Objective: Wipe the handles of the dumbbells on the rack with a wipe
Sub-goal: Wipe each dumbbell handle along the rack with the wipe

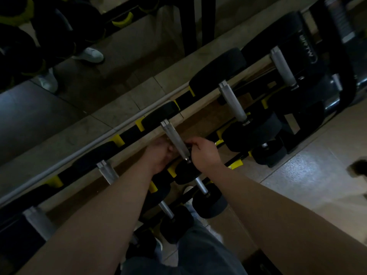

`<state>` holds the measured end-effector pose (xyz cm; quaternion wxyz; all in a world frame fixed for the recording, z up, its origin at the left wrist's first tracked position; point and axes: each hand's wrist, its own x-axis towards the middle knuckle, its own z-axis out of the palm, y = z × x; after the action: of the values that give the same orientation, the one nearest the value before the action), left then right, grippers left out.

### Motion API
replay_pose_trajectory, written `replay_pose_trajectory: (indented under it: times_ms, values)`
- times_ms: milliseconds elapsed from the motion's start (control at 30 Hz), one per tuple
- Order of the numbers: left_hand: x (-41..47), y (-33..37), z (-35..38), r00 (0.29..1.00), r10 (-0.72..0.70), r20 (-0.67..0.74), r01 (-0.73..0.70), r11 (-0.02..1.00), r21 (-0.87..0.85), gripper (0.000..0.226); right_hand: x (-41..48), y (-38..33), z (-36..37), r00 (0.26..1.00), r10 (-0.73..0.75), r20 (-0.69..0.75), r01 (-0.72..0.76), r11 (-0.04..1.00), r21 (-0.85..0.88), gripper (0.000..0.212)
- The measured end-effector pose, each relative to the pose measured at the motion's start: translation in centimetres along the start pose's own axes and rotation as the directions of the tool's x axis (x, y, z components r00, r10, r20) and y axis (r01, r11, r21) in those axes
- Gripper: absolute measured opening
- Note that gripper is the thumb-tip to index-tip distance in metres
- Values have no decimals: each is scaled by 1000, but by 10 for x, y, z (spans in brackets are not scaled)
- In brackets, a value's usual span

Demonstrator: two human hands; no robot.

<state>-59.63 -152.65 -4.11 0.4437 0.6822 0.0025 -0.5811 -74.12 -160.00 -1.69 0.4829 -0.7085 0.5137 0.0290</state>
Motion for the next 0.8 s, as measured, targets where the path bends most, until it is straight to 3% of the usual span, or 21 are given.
replay_pose_trajectory:
  times_ms: [33,100,167,267,367,433,567,633,700,800]
  values:
    - [9,9,-3,998,-3,-65,-4,993,-119,25,0,0,0,1000,-4,1,4,1000,-4,43]
    - [22,18,-9,992,14,-128,-40,979,-201,32,0,1,-1,1000,-13,3,13,1000,-12,42]
    - [14,13,-6,998,35,-55,-39,996,-84,31,0,1,-1,999,-31,-7,31,999,-16,42]
    - [-11,-16,10,993,19,114,-50,961,271,28,1,1,-1,999,-34,-35,34,999,-8,44]
    - [-11,-21,11,986,-19,165,-18,975,221,22,1,1,-1,999,-31,-35,31,999,-7,44]
    - [-2,-6,4,995,-5,103,-15,981,192,21,1,2,-1,999,-38,-38,38,999,-1,44]
    - [9,18,-4,998,52,-23,-53,998,-20,32,2,4,0,999,-45,-29,45,999,-3,44]
    - [7,9,-3,999,33,-1,-33,998,61,29,2,4,0,998,-48,-40,48,999,2,44]
    - [-6,-8,4,996,2,87,-27,960,278,19,2,3,0,998,-46,-50,46,999,2,44]
    - [-21,-19,11,990,-78,121,47,968,247,27,1,1,0,998,-48,-45,47,999,-26,45]
